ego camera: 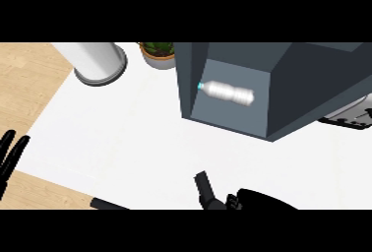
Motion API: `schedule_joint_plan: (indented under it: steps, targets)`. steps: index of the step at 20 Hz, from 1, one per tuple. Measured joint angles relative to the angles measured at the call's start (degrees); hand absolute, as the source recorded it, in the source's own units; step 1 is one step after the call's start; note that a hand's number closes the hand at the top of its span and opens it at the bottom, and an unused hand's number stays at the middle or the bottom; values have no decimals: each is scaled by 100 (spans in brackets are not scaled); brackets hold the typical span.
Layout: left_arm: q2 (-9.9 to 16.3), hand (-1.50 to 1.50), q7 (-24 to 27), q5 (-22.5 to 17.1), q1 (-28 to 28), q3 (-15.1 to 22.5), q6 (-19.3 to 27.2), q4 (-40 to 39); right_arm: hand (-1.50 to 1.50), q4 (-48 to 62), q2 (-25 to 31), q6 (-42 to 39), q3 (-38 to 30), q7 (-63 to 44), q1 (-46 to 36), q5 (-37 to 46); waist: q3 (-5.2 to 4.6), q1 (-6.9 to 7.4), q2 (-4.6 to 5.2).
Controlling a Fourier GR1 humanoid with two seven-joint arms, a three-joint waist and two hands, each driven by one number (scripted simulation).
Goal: Pick up the bottled water, place it into the cabinet and close the cabinet
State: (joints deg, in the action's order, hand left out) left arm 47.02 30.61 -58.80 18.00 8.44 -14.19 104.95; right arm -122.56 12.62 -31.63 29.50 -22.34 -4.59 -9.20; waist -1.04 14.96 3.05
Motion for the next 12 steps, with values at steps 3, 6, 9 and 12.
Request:
schedule_joint_plan:
  steps: [3,6,9,12]
  targets:
    - [-6,-150,10,-18,25,-26,-30,-64,150,470,-259,84,-190,-213,-497,-106,9,-34,-22]
    - [-18,-150,35,-33,44,-55,-71,-115,150,1051,-693,515,-428,-445,-1064,80,22,-93,-50]
    - [-26,-150,41,-48,90,-79,-79,-171,150,1645,-981,1050,-714,-628,-1708,284,38,-171,-77]
    - [-32,-150,52,-87,122,-118,-119,-208,150,2261,-1118,1670,-1015,-710,-2348,412,54,-219,-84]
